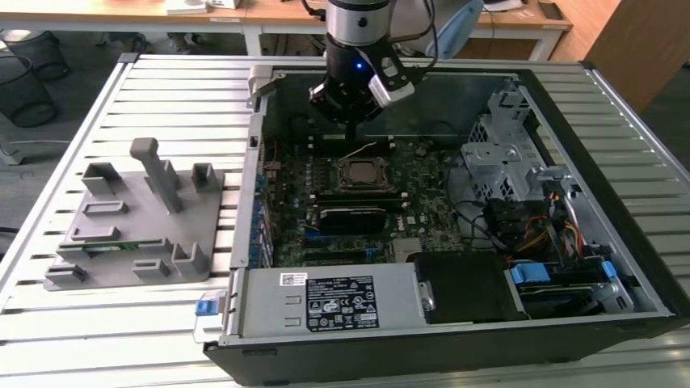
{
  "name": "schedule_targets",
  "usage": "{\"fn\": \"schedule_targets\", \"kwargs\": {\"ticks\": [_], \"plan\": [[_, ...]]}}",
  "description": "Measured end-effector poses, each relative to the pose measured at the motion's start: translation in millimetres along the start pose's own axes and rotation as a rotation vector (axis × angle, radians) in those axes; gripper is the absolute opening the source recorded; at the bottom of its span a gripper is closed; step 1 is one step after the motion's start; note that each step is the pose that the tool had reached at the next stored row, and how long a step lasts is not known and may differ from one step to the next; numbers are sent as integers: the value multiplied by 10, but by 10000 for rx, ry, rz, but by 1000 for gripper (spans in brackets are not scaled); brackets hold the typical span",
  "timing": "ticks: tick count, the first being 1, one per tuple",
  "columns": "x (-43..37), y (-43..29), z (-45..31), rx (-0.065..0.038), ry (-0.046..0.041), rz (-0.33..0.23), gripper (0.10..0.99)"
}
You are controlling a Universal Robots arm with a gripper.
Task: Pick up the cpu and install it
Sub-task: 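Install the first cpu locking lever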
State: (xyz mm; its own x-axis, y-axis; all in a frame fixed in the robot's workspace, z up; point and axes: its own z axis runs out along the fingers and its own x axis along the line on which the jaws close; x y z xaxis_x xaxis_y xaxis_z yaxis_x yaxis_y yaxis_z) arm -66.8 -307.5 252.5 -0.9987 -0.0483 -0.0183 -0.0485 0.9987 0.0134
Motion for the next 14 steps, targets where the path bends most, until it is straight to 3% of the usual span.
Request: {"fn": "schedule_targets", "kwargs": {"ticks": [6, 12, 14], "plan": [[1, -31, 0, 15, 2, 0, 106], [-55, -30, 17, 12, -1, 9, 106], [-56, -30, 23, -60, 0, 10, 106]]}}
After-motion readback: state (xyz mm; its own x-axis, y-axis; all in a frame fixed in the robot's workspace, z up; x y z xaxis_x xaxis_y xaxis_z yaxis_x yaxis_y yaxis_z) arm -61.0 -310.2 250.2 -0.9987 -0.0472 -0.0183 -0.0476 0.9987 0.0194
